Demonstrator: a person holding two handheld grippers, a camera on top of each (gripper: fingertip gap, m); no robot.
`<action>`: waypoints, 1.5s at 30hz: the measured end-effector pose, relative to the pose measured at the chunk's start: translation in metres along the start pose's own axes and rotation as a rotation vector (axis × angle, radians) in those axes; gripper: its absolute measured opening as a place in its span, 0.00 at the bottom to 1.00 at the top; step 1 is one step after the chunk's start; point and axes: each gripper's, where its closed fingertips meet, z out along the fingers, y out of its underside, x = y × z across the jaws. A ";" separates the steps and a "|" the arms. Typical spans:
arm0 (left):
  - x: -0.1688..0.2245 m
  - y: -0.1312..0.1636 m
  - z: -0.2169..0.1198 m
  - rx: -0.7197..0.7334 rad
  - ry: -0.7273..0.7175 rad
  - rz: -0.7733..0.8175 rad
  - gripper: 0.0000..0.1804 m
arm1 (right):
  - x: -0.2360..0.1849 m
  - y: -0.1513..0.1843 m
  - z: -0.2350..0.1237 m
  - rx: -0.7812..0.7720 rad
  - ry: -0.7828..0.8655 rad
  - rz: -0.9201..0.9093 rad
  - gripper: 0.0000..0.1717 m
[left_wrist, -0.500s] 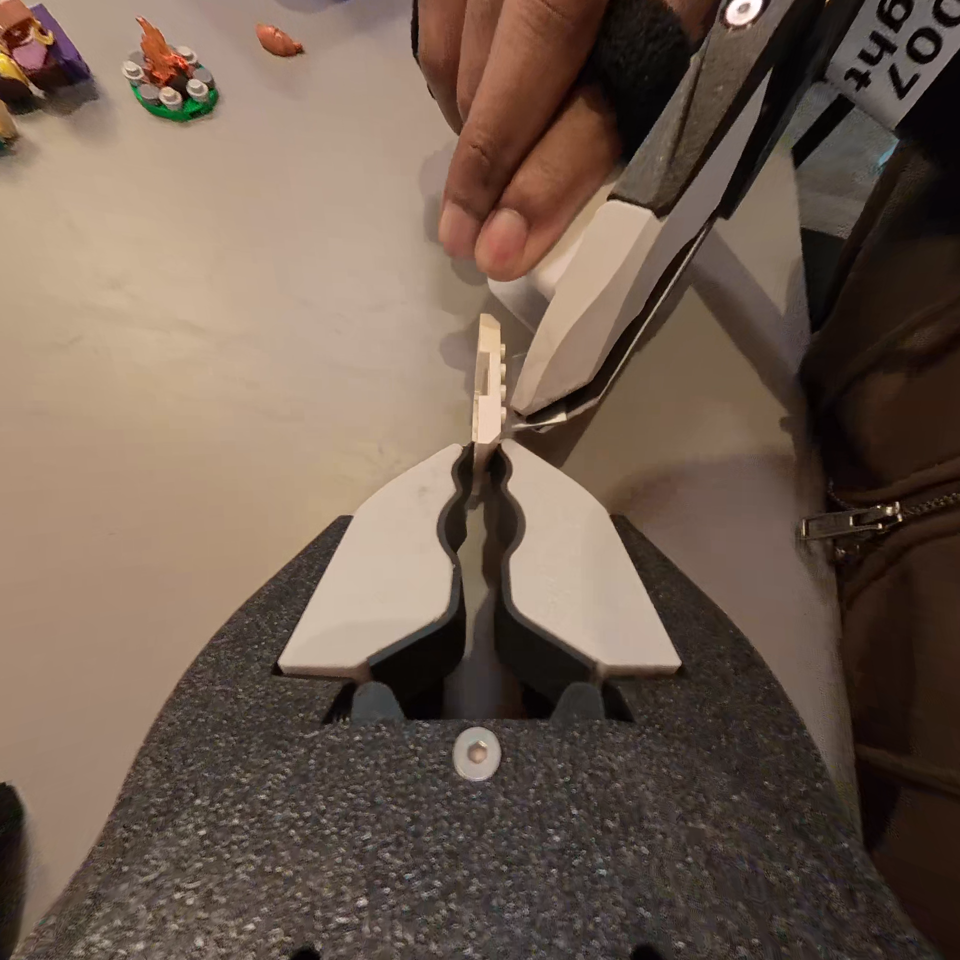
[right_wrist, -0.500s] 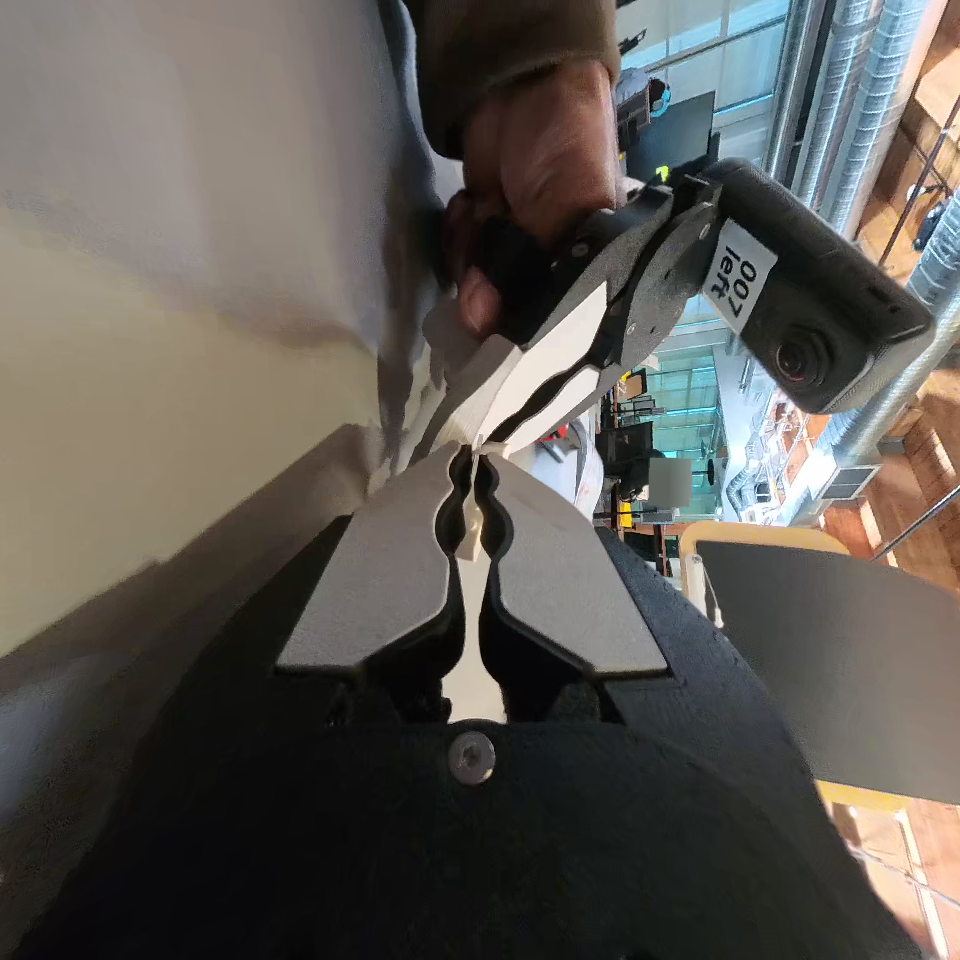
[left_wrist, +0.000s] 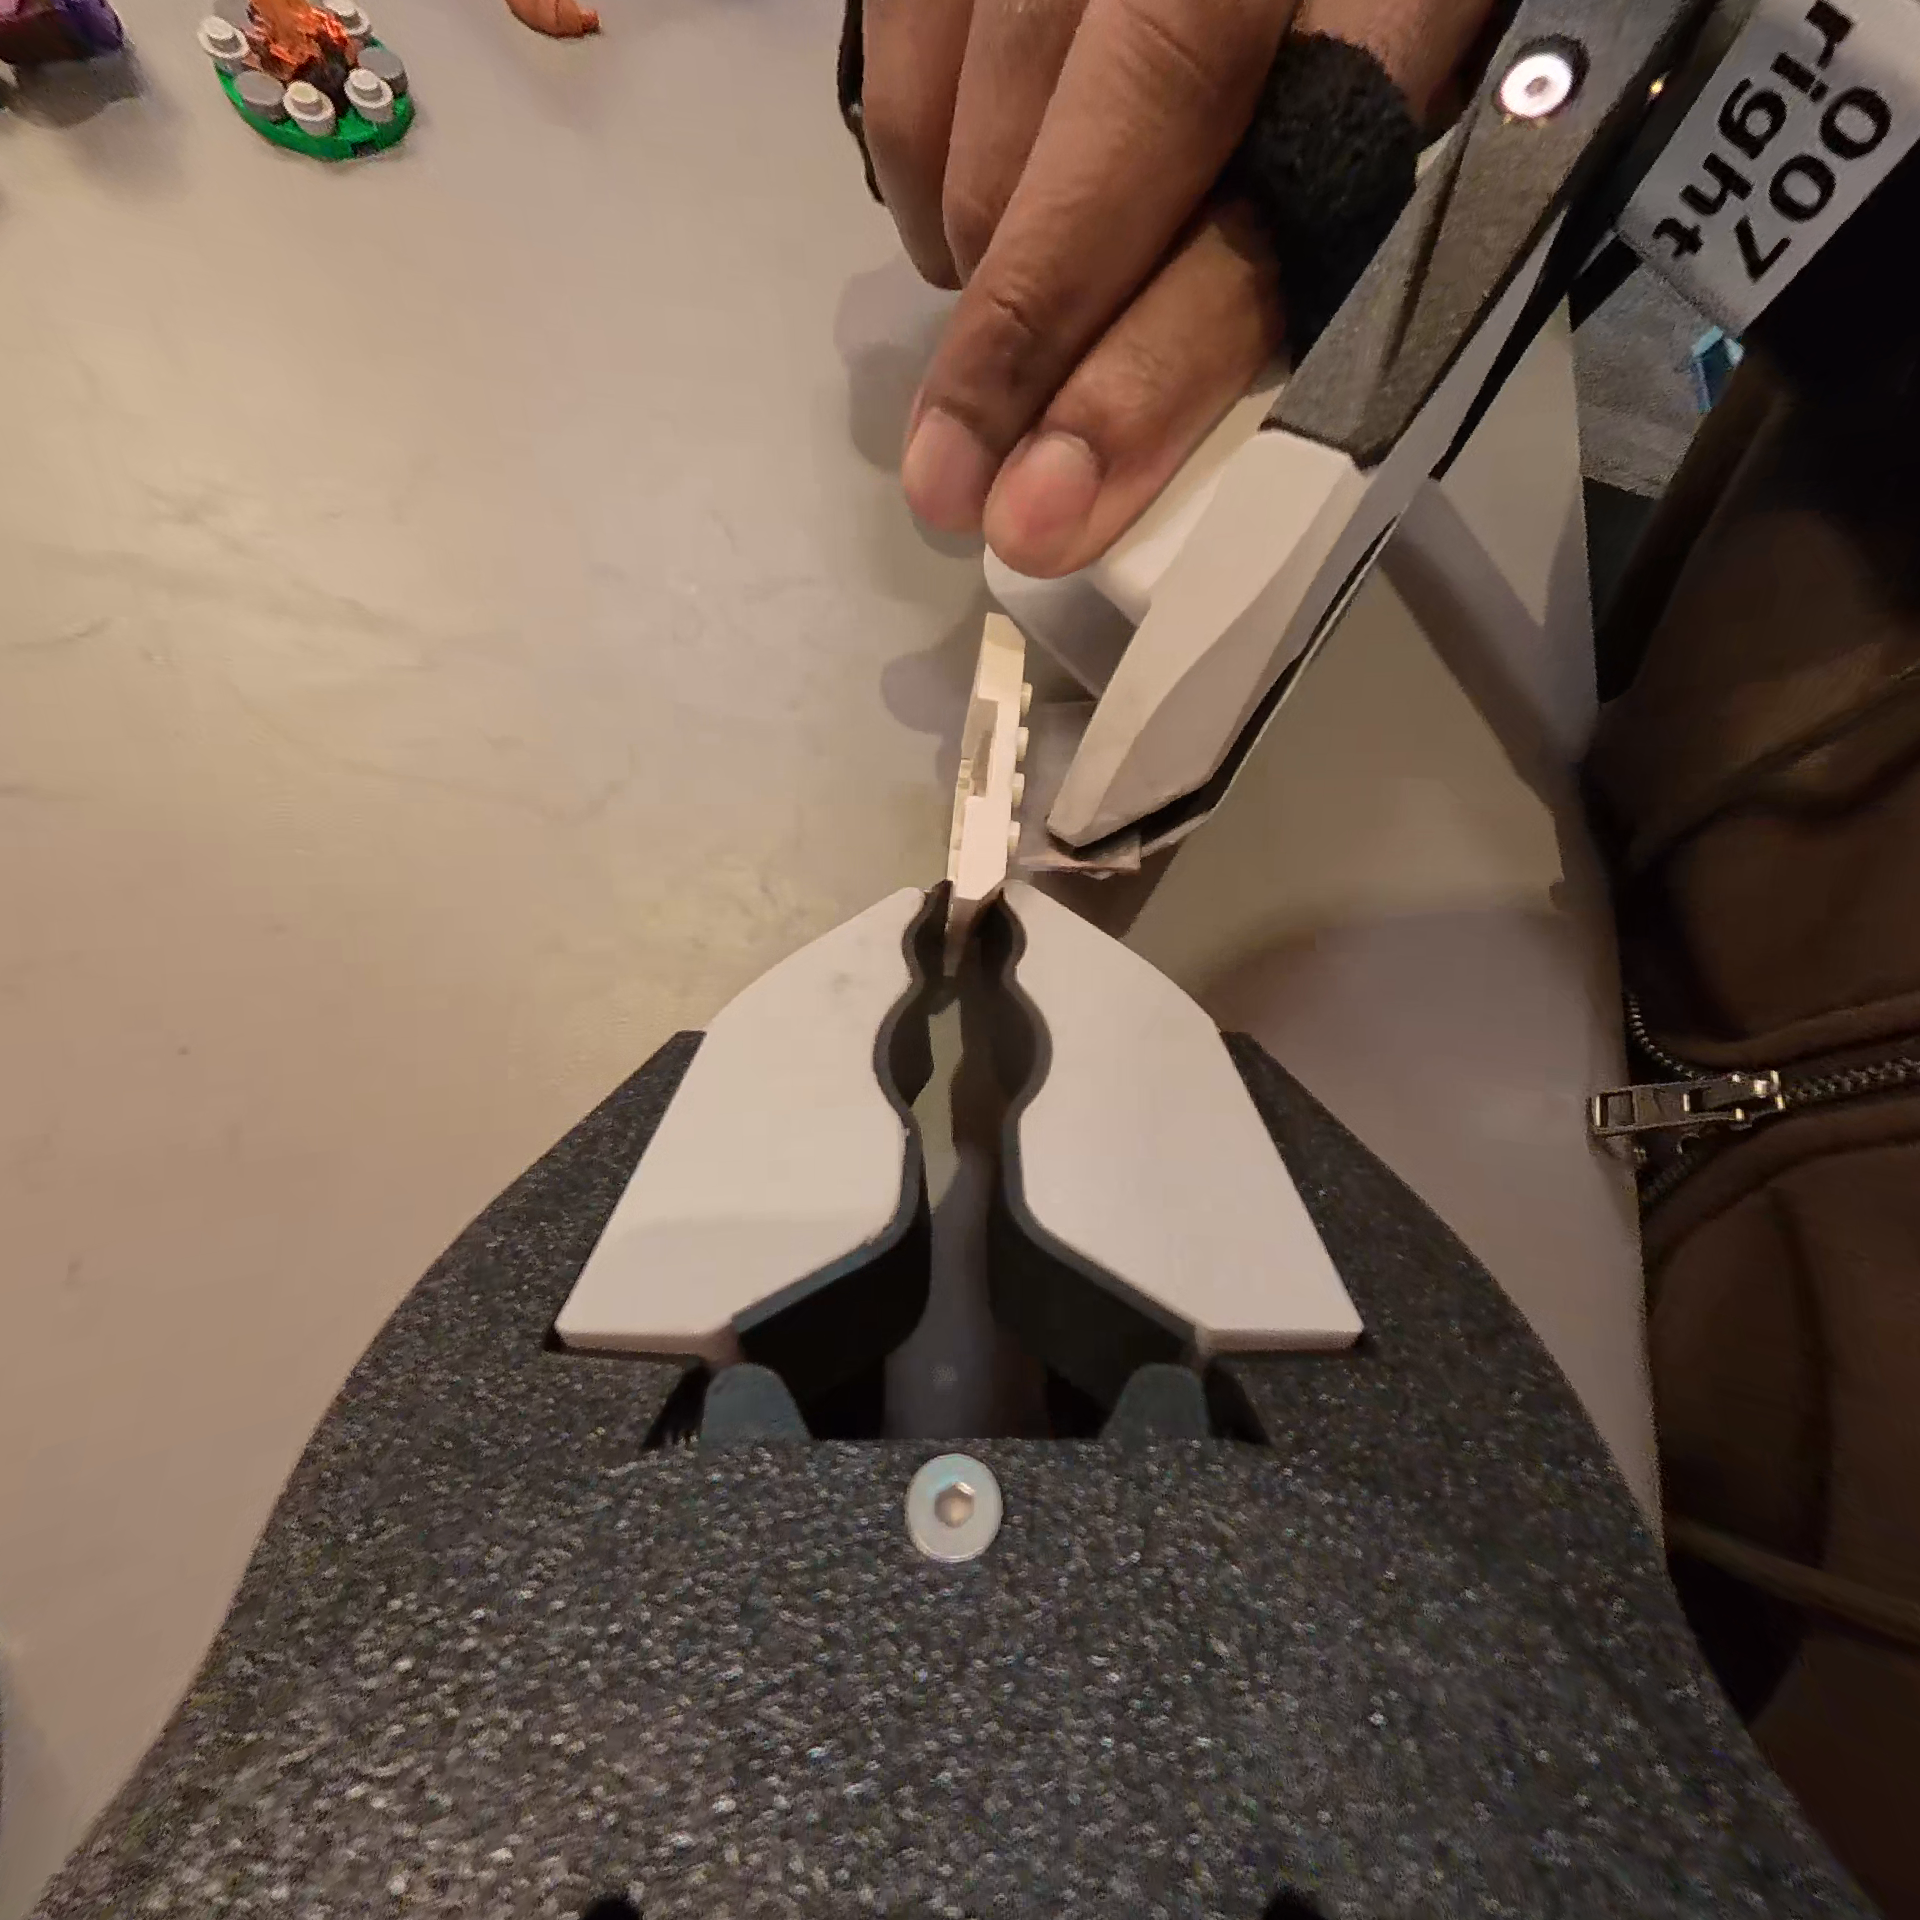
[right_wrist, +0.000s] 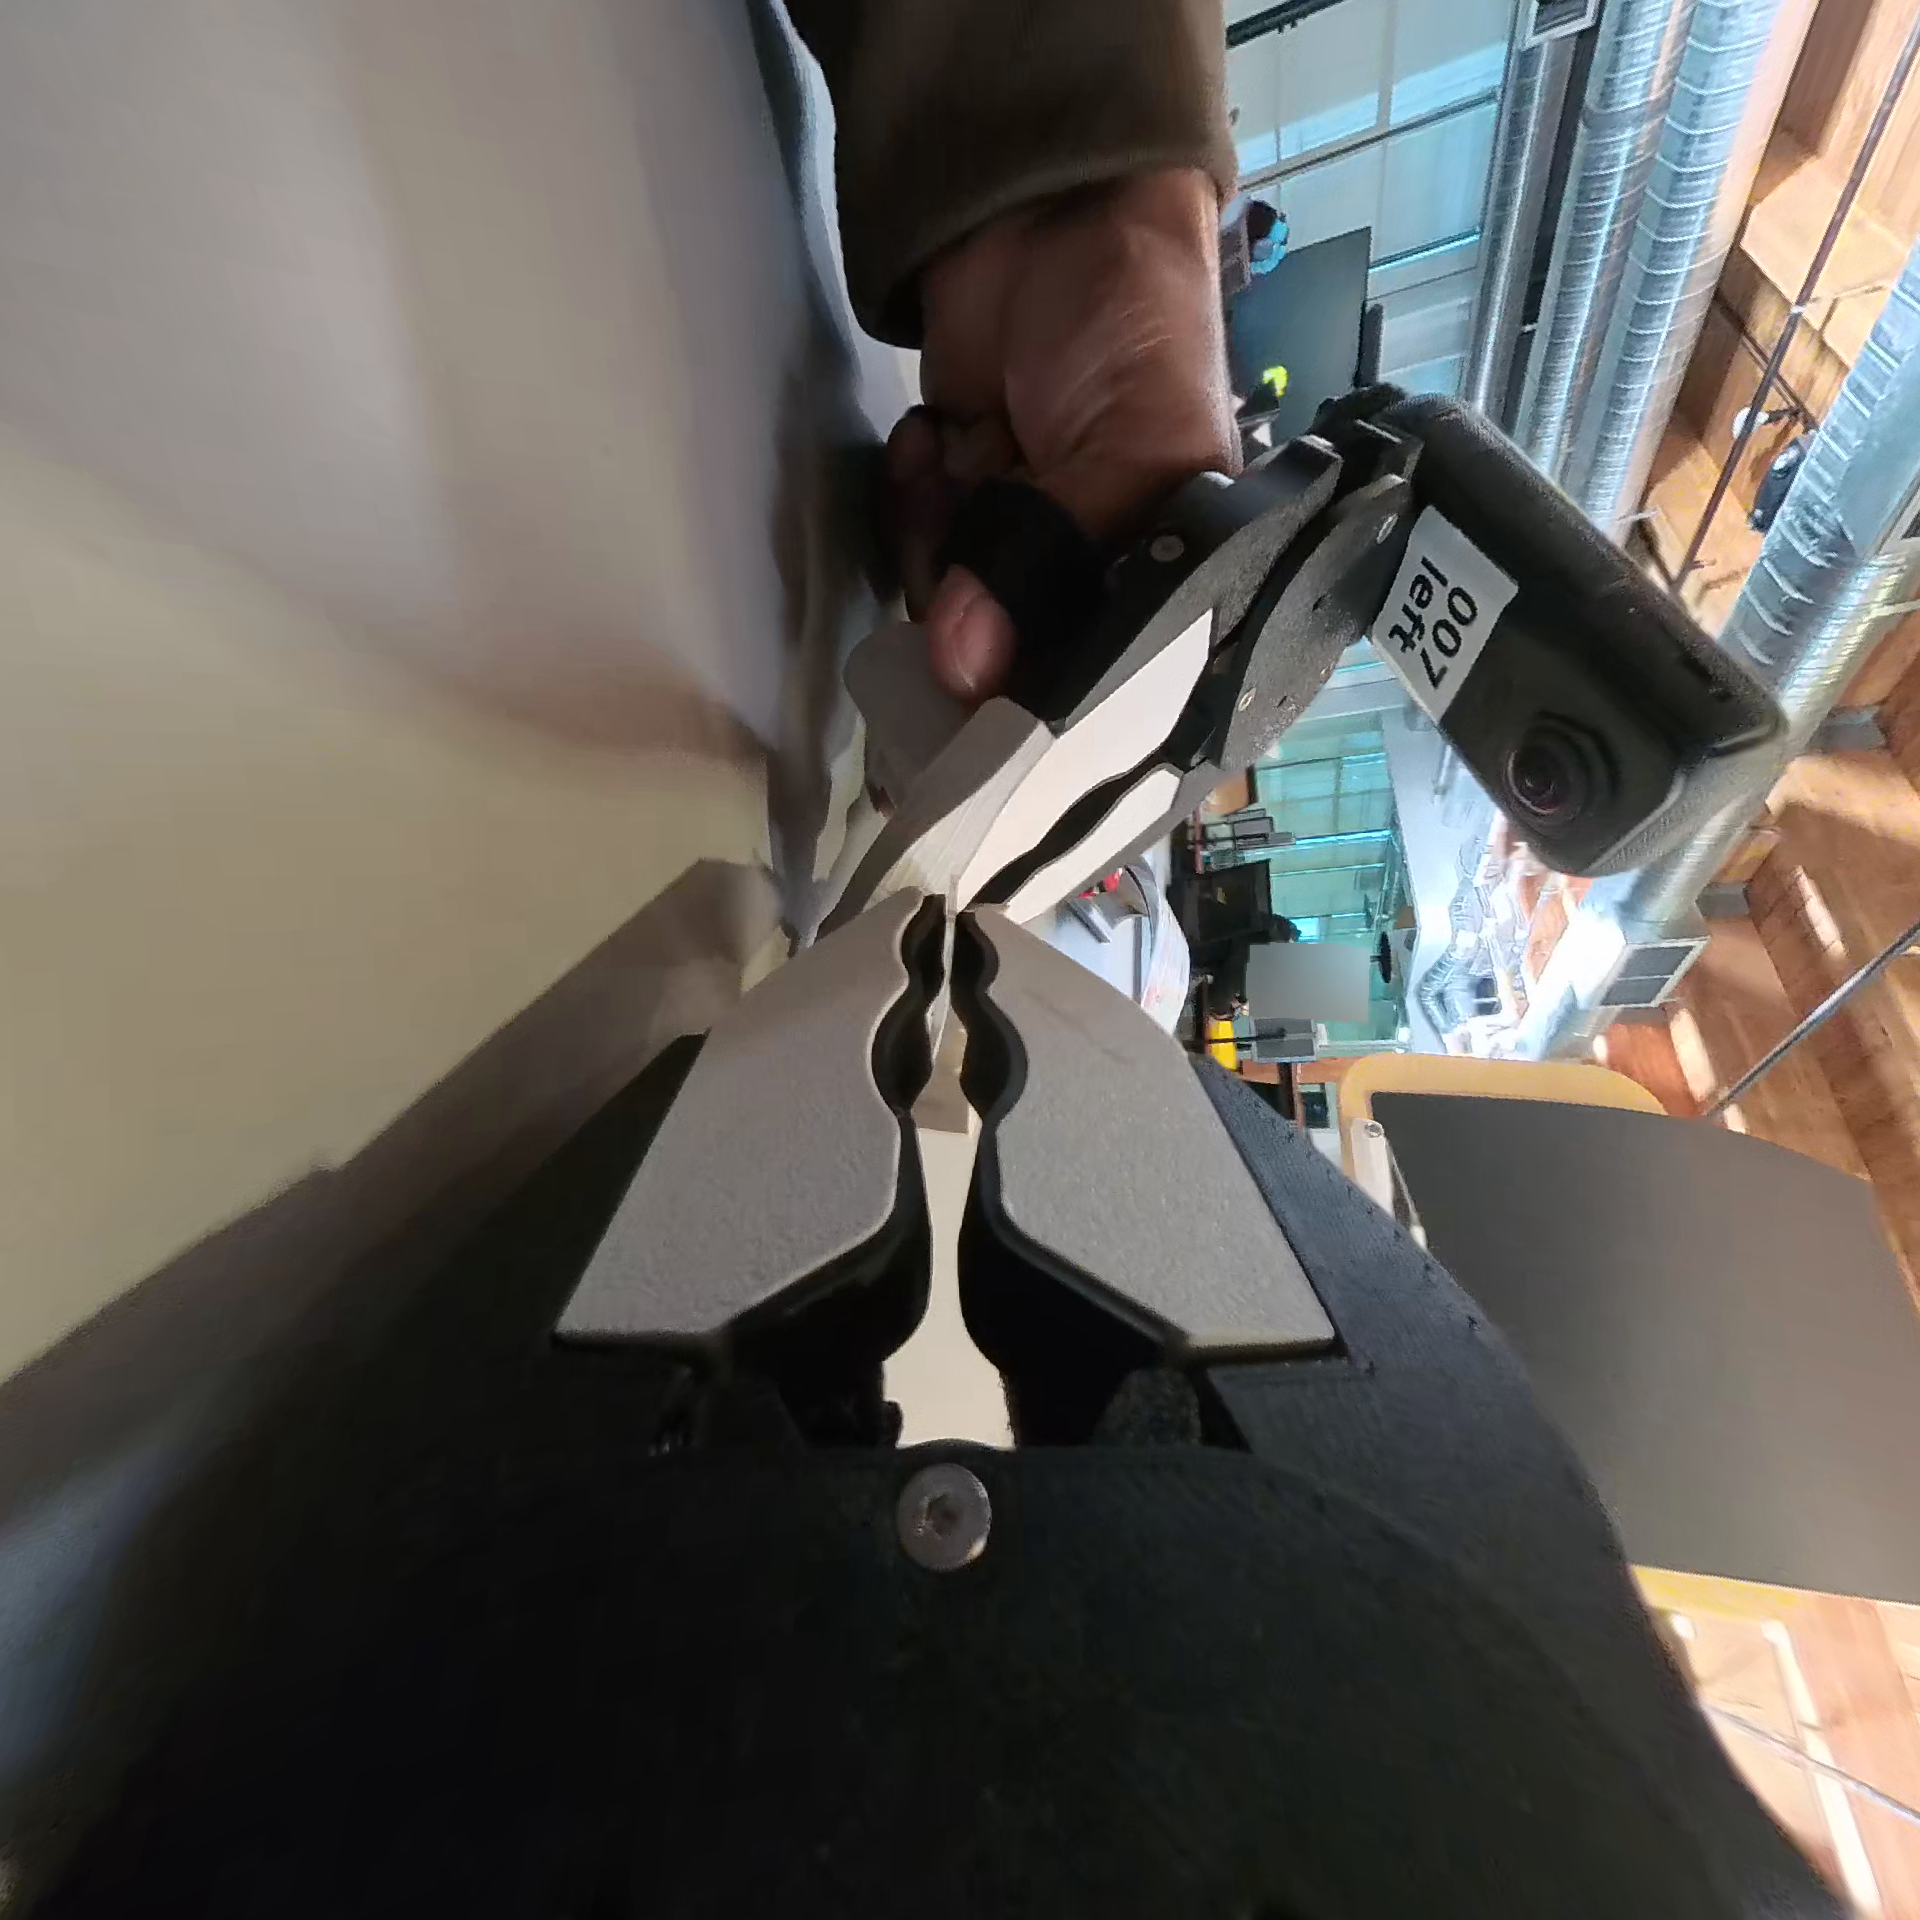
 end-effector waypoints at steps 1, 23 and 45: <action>0.001 0.000 0.000 0.004 0.011 -0.004 0.04 | 0.001 0.000 -0.001 0.010 -0.006 0.028 0.01; -0.035 -0.019 -0.039 0.248 -0.358 -0.009 0.23 | 0.058 0.061 0.016 -0.174 0.157 0.604 0.01; -0.058 0.055 -0.242 0.571 -0.927 0.035 0.35 | 0.051 0.041 0.097 -0.311 -0.021 0.971 0.16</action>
